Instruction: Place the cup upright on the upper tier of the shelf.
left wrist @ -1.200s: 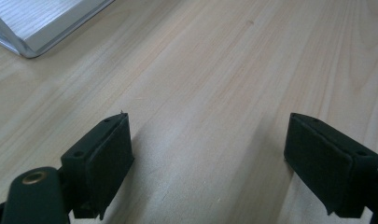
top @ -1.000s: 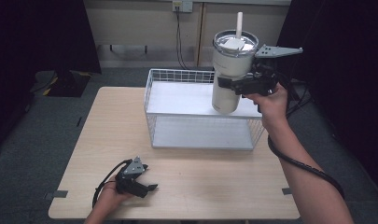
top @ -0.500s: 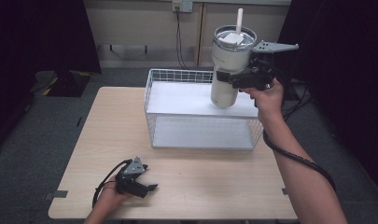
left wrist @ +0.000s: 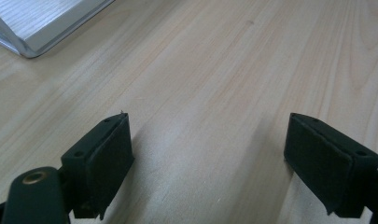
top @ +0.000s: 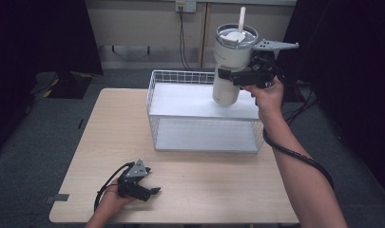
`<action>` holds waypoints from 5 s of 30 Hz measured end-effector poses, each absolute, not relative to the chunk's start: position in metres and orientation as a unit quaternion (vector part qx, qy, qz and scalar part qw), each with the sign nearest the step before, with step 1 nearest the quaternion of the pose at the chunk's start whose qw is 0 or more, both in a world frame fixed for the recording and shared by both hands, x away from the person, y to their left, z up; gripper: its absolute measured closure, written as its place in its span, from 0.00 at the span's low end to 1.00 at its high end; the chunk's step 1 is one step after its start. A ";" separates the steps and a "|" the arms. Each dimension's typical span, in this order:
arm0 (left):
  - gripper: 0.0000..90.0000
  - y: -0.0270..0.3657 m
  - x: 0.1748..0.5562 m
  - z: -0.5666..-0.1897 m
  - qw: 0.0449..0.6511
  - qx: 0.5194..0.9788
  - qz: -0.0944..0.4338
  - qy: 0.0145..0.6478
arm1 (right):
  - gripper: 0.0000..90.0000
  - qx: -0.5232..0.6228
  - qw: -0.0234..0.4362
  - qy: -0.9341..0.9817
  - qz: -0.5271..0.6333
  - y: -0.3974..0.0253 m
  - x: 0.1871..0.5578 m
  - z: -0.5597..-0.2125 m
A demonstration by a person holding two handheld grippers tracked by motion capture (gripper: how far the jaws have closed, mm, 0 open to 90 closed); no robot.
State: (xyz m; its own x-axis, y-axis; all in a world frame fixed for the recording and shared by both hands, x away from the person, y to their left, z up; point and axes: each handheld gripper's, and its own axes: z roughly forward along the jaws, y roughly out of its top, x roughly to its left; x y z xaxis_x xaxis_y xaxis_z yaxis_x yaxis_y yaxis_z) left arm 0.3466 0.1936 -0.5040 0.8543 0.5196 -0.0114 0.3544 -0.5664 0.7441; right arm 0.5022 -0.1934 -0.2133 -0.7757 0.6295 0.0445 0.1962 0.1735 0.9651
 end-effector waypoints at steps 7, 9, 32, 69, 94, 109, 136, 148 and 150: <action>0.16 0.194 0.347 -0.504 0.394 0.879 0.105 0.249 | 0.11 0.281 0.190 0.742 0.578 -0.191 0.508 -0.216; 0.16 0.194 0.347 -0.504 0.394 0.879 0.105 0.249 | 0.11 0.282 0.190 0.743 0.576 -0.191 0.509 -0.218; 0.16 0.194 0.347 -0.504 0.394 0.879 0.105 0.249 | 0.11 0.286 0.199 0.740 0.576 -0.186 0.520 -0.235; 0.16 0.194 0.347 -0.504 0.393 0.879 0.105 0.249 | 0.10 0.281 0.209 0.728 0.589 -0.188 0.524 -0.260; 0.17 0.194 0.346 -0.504 0.393 0.879 0.105 0.249 | 0.10 0.280 0.216 0.724 0.593 -0.189 0.523 -0.270; 0.17 0.194 0.346 -0.504 0.393 0.879 0.105 0.249 | 0.10 0.283 0.215 0.727 0.587 -0.191 0.521 -0.277; 0.17 0.194 0.347 -0.504 0.393 0.879 0.105 0.249 | 0.12 0.283 0.224 0.753 0.551 -0.205 0.506 -0.285; 0.17 0.194 0.347 -0.504 0.393 0.879 0.106 0.249 | 0.13 0.275 0.228 0.761 0.542 -0.215 0.492 -0.282; 0.17 0.194 0.347 -0.504 0.393 0.879 0.106 0.249 | 0.13 0.273 0.229 0.759 0.545 -0.218 0.489 -0.283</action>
